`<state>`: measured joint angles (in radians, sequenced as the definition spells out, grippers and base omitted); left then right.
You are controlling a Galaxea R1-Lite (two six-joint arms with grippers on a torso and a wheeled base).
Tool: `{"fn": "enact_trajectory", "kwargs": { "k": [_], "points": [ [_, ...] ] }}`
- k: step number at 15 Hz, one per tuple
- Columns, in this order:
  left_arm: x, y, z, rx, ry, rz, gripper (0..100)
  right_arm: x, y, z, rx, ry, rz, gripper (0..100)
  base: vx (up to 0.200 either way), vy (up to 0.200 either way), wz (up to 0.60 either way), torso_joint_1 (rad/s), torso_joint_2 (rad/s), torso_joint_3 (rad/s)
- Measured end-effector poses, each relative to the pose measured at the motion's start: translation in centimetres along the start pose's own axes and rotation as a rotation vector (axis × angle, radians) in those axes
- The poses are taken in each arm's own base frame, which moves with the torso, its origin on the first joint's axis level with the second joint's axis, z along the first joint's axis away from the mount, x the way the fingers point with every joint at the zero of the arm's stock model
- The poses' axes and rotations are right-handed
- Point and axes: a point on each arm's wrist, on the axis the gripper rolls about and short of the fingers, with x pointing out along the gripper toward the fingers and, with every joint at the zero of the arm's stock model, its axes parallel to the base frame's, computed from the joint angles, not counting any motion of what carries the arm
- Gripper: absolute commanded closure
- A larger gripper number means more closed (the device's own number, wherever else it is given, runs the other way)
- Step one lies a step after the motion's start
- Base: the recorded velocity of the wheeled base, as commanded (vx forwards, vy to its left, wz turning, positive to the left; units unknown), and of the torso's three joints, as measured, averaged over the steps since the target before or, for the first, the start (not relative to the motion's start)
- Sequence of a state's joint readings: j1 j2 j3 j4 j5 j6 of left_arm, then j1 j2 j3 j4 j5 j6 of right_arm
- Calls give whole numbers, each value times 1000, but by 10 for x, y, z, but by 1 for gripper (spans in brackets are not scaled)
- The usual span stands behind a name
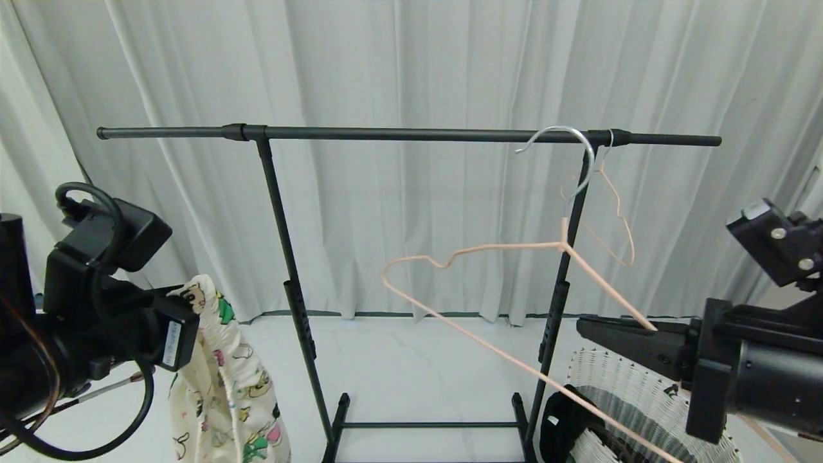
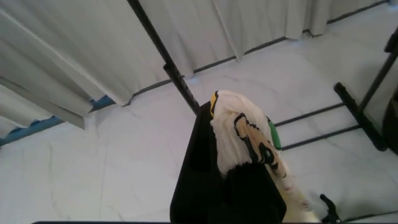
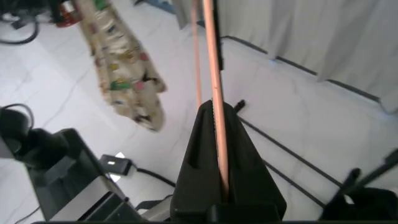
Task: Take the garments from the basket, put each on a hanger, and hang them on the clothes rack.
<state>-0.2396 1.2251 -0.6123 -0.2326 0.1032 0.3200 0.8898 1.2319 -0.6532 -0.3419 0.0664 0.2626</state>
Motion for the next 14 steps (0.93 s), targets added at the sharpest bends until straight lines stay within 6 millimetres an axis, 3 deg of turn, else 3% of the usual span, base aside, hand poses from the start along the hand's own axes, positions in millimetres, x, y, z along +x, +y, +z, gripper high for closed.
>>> {"fn": "enact_trajectory", "kwargs": {
  "k": [6, 10, 14],
  "points": [
    [54, 1, 50, -222, 1, 156, 100, 35, 23, -9, 4, 11, 118, 100, 0, 0, 0, 0, 0, 0],
    [69, -21, 55, -316, 11, 86, 100, 50, 29, -7, 1, 24, 137, 100, 0, 0, 0, 0, 0, 0],
    [72, -27, 55, -309, 18, 70, 100, 70, 32, -4, 10, 6, 141, 100, 0, 0, 0, 0, 0, 0]
  ]
}}
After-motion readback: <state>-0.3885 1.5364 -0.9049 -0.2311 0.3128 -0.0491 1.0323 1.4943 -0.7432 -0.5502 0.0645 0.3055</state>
